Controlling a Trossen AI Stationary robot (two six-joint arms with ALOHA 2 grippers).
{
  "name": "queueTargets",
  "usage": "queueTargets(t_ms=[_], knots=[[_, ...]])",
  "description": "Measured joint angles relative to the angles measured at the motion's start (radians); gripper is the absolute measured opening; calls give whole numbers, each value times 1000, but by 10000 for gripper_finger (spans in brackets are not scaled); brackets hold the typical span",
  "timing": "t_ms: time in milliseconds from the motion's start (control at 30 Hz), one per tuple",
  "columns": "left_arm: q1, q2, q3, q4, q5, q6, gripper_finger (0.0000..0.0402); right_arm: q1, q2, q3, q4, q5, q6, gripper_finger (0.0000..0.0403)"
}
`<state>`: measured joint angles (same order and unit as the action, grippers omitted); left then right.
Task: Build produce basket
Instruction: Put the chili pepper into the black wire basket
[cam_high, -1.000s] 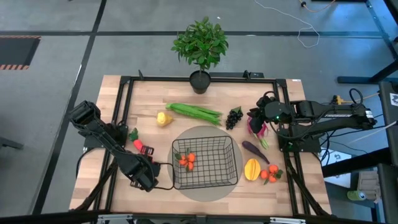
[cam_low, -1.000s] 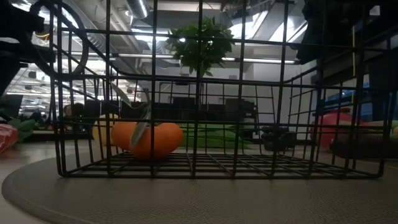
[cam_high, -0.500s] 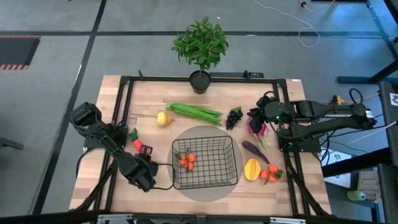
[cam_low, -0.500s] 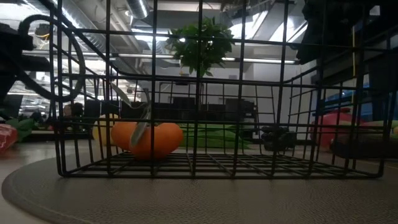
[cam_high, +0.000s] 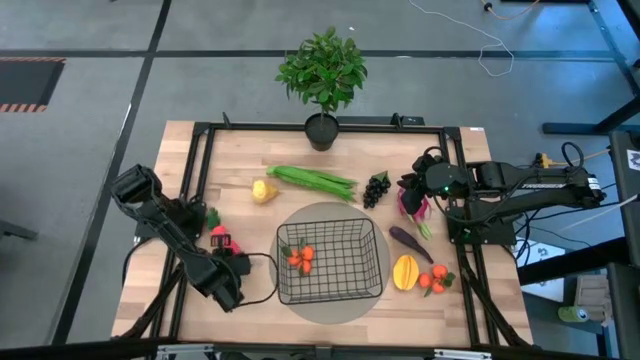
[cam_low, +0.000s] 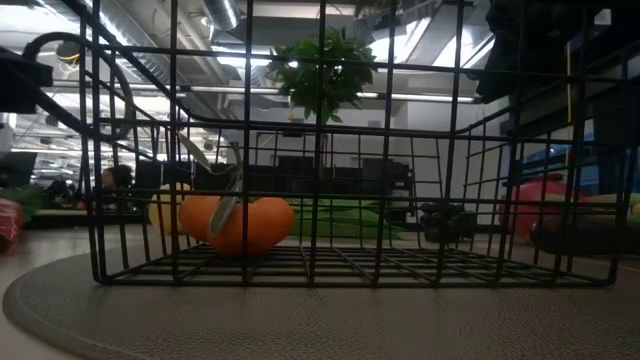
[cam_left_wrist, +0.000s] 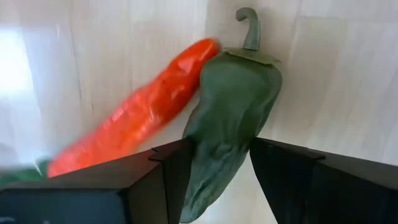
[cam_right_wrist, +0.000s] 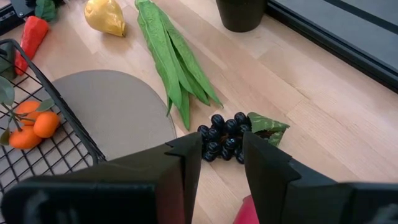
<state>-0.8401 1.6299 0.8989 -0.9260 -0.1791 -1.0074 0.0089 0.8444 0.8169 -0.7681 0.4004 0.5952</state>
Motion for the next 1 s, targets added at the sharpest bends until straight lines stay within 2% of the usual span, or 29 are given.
queueTargets(t_ms=[167, 267, 400, 667, 833, 1000], knots=[[-35, 1, -1, 4, -38, -240, 158, 0, 0, 0, 0, 0, 0, 110], [-59, 1, -1, 3, -51, -318, 152, 0, 0, 0, 0, 0, 1, 110], [-88, 2, -1, 1, -57, -336, 119, 0, 0, 0, 0, 0, 1, 110], [-108, 1, 1, -9, -60, -405, 15, 0, 0, 0, 0, 0, 1, 110], [-107, -6, 26, -59, -36, -436, 3, 0, 0, 0, 0, 0, 1, 110], [-106, -6, 128, -202, -38, -436, 0, 0, 0, 0, 0, 0, 1, 110]])
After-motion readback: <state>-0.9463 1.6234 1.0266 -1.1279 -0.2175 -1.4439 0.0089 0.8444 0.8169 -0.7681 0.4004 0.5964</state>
